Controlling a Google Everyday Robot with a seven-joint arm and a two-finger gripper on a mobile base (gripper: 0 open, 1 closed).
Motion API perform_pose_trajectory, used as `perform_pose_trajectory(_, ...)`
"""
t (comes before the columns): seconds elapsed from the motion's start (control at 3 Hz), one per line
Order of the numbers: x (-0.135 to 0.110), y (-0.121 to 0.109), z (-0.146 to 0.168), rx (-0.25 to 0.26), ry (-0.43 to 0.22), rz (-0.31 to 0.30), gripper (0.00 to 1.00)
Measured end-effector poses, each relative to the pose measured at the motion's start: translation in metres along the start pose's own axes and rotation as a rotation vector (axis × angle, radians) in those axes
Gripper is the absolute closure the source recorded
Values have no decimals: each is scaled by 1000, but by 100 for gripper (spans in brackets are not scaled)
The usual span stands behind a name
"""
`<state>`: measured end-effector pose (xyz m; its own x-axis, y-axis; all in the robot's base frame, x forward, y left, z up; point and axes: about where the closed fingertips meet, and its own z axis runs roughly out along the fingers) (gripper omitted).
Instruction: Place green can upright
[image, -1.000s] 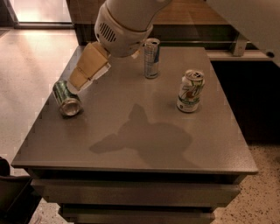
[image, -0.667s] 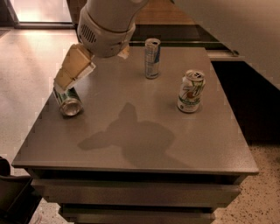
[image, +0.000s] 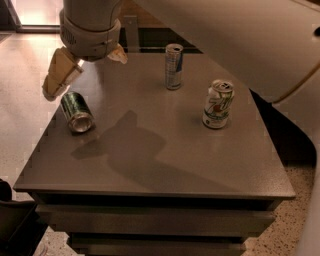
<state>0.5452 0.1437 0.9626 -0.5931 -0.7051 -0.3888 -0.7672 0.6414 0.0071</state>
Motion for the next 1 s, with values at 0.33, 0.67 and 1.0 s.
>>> perform_pose_trajectory(0.33, -5, 0, 21, 35, 66, 64, 0)
perform_pose_trajectory(0.67, -1, -3, 37, 52, 92, 169, 0)
perform_pose_trajectory(1.0, 4, -6, 38, 62, 63, 249, 0)
